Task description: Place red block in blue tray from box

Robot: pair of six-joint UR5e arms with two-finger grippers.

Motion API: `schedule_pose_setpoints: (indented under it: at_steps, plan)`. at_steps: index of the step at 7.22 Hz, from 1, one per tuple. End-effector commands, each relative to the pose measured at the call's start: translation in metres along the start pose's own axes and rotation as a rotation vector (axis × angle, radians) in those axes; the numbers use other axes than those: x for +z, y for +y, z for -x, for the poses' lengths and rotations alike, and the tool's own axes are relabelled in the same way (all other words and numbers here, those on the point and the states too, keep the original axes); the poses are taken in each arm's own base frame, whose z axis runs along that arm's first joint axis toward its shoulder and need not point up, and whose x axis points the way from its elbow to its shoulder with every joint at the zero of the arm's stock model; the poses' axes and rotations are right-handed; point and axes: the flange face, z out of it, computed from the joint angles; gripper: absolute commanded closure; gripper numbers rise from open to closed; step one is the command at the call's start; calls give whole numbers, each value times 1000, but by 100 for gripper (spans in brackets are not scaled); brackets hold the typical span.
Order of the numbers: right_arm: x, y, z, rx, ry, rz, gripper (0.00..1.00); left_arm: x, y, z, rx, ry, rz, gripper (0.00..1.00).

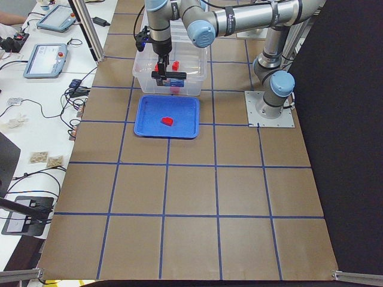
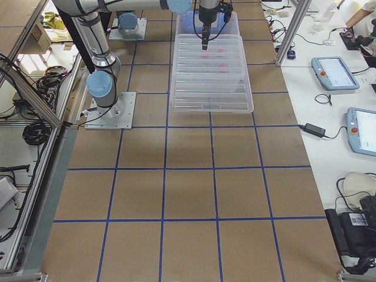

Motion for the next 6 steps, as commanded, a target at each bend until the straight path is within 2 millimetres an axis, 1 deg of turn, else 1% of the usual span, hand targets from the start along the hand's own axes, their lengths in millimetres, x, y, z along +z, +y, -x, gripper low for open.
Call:
schedule_pose_setpoints:
  at_steps: [1, 2, 3, 4, 6]
  plan:
    - [0, 0, 0, -2, 0, 0, 0, -11, 8, -42, -1, 1, -16, 0]
    - [0, 0, 0, -2, 2, 0, 0, -8, 7, -78, 4, 1, -10, 0]
    - [0, 0, 0, -2, 2, 0, 0, -7, 17, -106, 35, 0, -4, 0]
    - [0, 0, 0, -2, 2, 0, 0, -2, 26, -111, 40, 5, 10, 0]
    - [0, 0, 0, -2, 2, 0, 0, 7, 37, -120, 50, 17, 28, 0]
